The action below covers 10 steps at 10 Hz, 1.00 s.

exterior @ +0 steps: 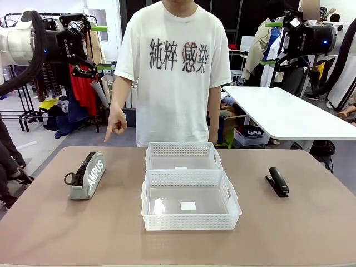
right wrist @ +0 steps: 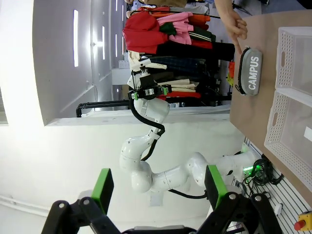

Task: Distribute items into two baskets.
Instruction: Pick up the Pencil pouch that the person points to.

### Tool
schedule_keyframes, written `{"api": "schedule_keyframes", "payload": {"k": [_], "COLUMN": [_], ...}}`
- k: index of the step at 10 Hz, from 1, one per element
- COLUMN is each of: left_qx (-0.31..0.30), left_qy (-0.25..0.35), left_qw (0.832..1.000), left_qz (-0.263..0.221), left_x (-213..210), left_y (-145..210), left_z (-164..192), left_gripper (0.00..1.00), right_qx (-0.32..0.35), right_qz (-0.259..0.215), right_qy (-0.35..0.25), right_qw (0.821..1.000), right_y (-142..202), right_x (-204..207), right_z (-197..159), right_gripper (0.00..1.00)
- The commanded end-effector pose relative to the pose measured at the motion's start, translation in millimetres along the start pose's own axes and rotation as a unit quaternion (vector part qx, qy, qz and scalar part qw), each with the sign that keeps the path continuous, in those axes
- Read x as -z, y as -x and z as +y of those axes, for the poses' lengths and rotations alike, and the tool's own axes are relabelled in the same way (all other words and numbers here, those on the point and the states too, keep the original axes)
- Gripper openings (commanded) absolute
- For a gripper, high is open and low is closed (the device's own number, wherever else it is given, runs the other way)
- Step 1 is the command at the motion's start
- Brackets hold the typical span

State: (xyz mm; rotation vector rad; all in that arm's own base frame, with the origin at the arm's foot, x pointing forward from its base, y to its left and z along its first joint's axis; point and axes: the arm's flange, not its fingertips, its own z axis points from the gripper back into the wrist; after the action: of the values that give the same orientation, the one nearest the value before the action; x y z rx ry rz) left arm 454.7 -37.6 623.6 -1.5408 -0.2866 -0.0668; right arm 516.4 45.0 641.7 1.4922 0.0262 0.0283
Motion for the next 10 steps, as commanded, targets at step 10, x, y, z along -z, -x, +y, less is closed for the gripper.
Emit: {"api": "schedule_keyframes", "payload": {"k": [10], "left_qx": [0.096], "left_qy": [-0.521], "left_qw": [0.837], "left_qz": [0.137], "left_x": [24], "left_y": [-4], "left_z": [0], "left_gripper": [1.0], "right_qx": [-0.001], "right_qz": [0.0], "right_qy": [0.0], "right_qw": [1.0], "right_y": [1], "right_x": [0], "right_z": [2], "right_gripper": [1.0]}}
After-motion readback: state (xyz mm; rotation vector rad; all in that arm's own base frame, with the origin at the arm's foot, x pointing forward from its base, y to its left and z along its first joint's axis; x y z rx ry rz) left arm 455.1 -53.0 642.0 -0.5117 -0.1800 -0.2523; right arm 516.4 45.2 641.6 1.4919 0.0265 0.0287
